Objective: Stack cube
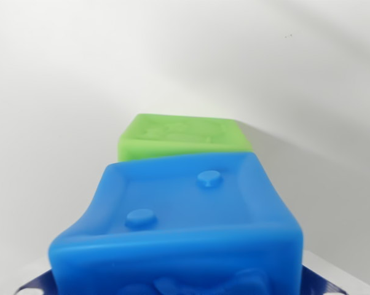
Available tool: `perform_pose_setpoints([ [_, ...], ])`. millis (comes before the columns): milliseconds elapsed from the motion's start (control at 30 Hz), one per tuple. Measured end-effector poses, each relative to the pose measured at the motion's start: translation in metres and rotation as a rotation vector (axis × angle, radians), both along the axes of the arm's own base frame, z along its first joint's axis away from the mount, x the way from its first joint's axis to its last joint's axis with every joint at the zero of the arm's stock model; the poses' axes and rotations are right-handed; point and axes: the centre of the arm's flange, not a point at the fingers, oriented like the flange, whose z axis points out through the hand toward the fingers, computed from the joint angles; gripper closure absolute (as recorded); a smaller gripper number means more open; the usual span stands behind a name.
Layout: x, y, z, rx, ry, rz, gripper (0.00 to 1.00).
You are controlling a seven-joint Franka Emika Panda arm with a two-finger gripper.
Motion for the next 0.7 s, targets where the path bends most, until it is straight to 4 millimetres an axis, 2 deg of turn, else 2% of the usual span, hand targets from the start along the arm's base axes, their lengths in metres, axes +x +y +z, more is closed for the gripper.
perform_pose_setpoints([
  [400,-0.0001,-0.0003,-0.0065,0.000,0.000,0.000,1.00],
  [433,-0.0001,-0.0003,-0.0065,0.000,0.000,0.000,0.00],
  [700,0.0002,-0.0003,-0.0064,0.000,-0.001,0.000,0.00],
])
